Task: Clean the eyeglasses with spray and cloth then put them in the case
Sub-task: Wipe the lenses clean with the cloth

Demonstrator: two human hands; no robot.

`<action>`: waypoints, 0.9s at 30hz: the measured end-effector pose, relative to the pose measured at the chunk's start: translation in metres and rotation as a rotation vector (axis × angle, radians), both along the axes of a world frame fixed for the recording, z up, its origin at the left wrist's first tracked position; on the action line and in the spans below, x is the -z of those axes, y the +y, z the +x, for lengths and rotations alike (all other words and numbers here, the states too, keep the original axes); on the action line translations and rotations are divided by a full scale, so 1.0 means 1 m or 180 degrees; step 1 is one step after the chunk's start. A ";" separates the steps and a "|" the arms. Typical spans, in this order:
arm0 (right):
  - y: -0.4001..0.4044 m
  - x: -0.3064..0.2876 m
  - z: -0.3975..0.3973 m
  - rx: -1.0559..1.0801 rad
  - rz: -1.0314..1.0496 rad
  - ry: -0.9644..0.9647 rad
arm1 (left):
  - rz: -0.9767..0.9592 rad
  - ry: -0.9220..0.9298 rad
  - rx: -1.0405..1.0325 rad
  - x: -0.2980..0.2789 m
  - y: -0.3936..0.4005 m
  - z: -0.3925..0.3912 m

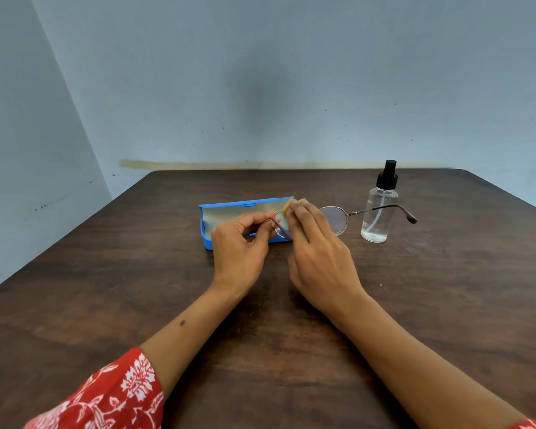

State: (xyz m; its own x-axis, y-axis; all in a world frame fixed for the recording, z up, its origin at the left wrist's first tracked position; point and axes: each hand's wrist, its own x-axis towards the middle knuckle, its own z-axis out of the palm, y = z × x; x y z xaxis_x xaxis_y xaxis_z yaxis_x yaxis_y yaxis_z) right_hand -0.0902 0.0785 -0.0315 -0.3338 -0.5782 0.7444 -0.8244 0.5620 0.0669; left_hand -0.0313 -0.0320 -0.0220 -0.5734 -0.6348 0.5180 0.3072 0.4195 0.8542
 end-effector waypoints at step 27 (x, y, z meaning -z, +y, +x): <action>-0.001 -0.001 0.005 -0.0242 0.0181 0.0048 | -0.0800 0.0054 -0.0464 0.000 0.000 0.002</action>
State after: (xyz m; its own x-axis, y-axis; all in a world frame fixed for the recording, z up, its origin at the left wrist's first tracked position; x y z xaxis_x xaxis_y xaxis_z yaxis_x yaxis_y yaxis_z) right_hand -0.0856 0.0774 -0.0305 -0.2763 -0.6430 0.7143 -0.8632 0.4927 0.1096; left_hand -0.0289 -0.0323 -0.0217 -0.4755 -0.5604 0.6781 0.2414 0.6581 0.7132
